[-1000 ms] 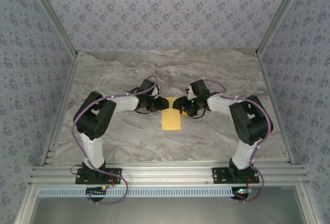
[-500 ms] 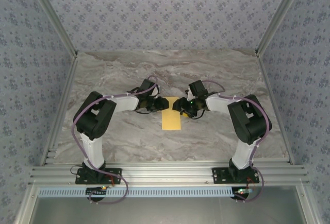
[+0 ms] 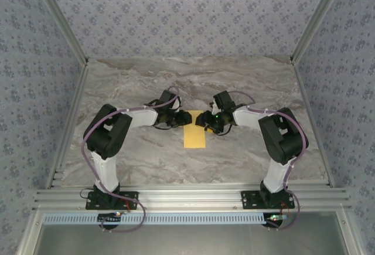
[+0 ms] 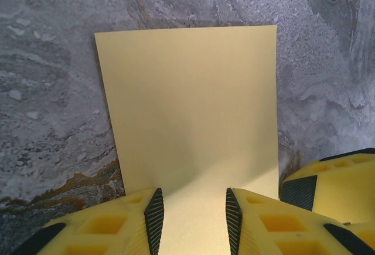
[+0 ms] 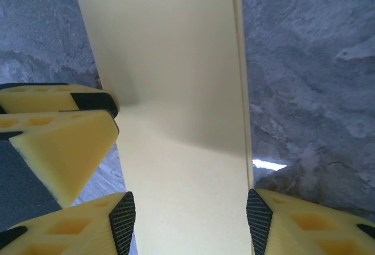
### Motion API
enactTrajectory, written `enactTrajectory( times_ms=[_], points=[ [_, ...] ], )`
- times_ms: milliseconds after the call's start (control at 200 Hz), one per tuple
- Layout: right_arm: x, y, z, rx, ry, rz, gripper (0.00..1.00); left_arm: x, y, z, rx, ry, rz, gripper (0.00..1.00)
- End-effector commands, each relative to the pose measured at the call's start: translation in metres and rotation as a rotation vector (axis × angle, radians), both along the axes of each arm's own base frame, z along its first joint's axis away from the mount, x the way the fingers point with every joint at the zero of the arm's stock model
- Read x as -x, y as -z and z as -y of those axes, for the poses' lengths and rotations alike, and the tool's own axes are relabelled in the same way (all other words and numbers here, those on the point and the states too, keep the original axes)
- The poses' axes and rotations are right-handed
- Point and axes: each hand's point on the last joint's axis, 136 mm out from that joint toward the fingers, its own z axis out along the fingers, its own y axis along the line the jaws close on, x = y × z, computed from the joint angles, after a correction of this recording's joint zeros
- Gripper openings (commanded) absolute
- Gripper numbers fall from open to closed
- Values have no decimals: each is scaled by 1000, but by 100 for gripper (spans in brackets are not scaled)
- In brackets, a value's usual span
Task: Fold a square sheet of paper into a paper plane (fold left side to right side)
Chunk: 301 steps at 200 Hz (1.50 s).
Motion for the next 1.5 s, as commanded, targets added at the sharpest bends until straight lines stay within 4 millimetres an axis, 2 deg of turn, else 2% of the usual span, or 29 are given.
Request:
enactTrajectory(
  times_ms=[0, 170, 325, 520, 670, 854, 1499],
  points=[
    [-1, -7, -13, -42, -27, -2, 57, 23, 19, -4, -52, 34, -73, 36],
    [-4, -13, -17, -62, -31, 10, 57, 23, 19, -3, -50, 34, -71, 36],
    [-3, -15, -1, 37, -40, 27, 58, 24, 19, -4, -51, 33, -73, 36],
    [16, -17, 8, 67, -51, 0, 59, 23, 19, -4, -52, 31, -69, 36],
    [34, -10, 11, 73, -58, -35, 59, 23, 19, -4, -51, 32, -68, 36],
    [46, 1, 8, 86, -75, -66, 59, 23, 19, -4, -51, 31, -70, 36],
    [44, 10, -2, 69, -86, -84, 59, 24, 19, -4, -52, 32, -72, 36]
  ],
)
